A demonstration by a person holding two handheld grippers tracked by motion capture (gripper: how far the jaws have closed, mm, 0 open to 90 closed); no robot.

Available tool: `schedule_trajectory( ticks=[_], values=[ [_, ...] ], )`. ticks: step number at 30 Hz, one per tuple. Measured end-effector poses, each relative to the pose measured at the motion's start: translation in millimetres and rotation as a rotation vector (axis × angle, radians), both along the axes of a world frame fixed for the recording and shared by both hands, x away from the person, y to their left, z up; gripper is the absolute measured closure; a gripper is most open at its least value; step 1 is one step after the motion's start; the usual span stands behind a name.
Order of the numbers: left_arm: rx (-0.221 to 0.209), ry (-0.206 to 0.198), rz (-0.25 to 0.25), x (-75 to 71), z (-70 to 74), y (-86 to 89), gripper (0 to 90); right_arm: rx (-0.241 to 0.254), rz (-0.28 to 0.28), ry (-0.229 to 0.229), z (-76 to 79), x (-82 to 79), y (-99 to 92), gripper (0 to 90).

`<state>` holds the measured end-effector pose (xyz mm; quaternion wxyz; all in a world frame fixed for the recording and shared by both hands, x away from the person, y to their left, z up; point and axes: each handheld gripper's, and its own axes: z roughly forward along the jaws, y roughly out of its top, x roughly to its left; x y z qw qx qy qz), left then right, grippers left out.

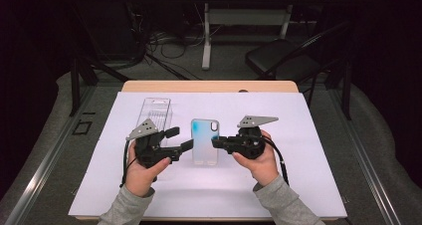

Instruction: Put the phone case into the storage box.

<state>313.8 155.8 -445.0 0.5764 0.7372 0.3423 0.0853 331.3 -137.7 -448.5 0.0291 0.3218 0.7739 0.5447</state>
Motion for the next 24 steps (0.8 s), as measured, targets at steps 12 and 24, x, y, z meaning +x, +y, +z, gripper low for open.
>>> schedule_trajectory(
  ticks=[12,24],
  values=[
    [-0.008,0.001,0.008,0.3,0.9,2.5,25.8,-0.006,0.003,-0.005,-2.9,-0.7,3.6,82.2],
    [-0.004,-0.008,0.004,-0.4,1.2,1.9,27.1,-0.018,-0.004,-0.015,-4.4,-2.0,5.9,82.2]
  ],
)
